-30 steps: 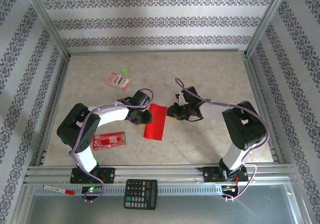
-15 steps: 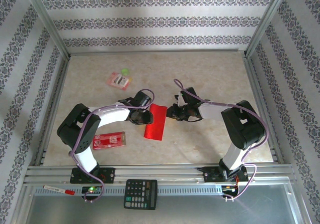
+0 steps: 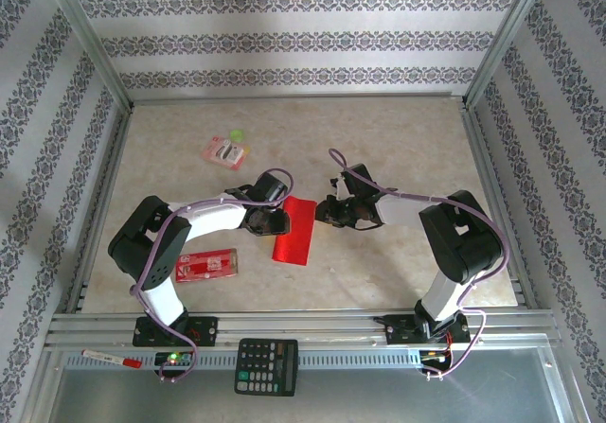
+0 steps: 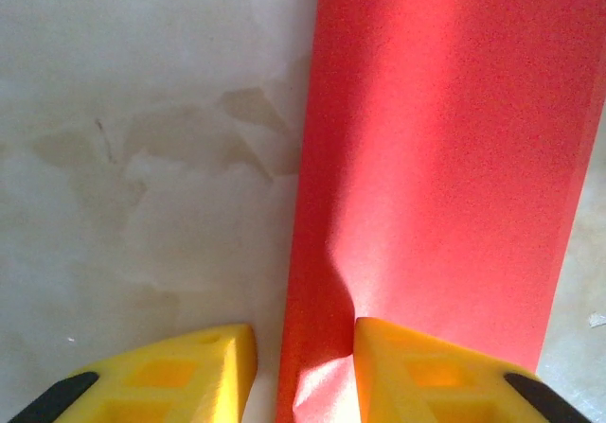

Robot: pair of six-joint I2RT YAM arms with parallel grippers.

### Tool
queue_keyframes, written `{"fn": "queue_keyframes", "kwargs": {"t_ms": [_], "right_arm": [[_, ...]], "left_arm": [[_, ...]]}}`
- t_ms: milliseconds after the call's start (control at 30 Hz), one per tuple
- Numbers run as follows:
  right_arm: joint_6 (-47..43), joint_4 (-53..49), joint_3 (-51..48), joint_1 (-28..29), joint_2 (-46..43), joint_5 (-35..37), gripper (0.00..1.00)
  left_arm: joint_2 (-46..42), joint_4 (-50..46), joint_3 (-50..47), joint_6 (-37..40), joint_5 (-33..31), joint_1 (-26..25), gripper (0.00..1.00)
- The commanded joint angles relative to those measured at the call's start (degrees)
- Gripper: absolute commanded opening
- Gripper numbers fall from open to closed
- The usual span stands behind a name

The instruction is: Fold a paper plane with a square sheet of paper (pick it up from the middle)

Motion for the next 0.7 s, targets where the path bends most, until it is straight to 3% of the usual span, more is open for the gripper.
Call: {"fn": "queue_keyframes", "kwargs": {"t_ms": [0, 433, 667], "right_arm": [[1.91, 2.6, 1.59, 1.73, 1.56, 0.18, 0.16], [3.42, 3.72, 3.22, 4.77, 6.99, 0.28, 0.14], [2.64, -0.2, 2.39, 4.86, 8.28, 3.76, 0.13]], "left_arm": [[5.34, 3.73, -2.42, 0.37, -0.1, -1.63, 0.35], [5.24, 3.87, -2.6, 0.52, -0.07, -1.64, 0.34], [5.04, 3.57, -2.58, 0.64, -0.43, -1.63, 0.34]]}}
